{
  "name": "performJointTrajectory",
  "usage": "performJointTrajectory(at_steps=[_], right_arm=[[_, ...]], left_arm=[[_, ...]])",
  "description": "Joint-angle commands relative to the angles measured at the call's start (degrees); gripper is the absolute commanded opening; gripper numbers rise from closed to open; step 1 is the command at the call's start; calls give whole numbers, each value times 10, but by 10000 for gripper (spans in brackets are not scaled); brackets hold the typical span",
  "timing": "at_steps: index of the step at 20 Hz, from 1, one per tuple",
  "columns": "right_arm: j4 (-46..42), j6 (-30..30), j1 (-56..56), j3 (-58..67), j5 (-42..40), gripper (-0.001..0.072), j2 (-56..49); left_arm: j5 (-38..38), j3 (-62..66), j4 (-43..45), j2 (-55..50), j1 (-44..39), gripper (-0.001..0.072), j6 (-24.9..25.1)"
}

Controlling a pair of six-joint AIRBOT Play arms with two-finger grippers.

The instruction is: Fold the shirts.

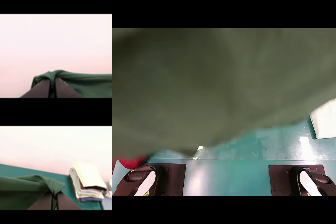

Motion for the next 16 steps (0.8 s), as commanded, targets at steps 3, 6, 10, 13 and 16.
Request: performJointTrajectory(at_steps=[3, 6, 10, 13, 16], right_arm=[[-8, 0, 0, -128, 70, 18, -37], [-8, 0, 0, -201, 121, 18, -124], [-8, 0, 0, -278, 103, 18, -258], [-3, -1, 1, -280, 44, 18, -362], [-4, 0, 13, -214, -9, 18, -454]], left_arm=[[-107, -254, -9, -27, 0, 32, -9], [-103, -403, -9, -85, 1, 33, 13], [-21, -493, -9, -205, 1, 33, 45], [102, -485, -30, -310, 0, 33, 74], [179, -433, -112, -408, 0, 33, 125]])
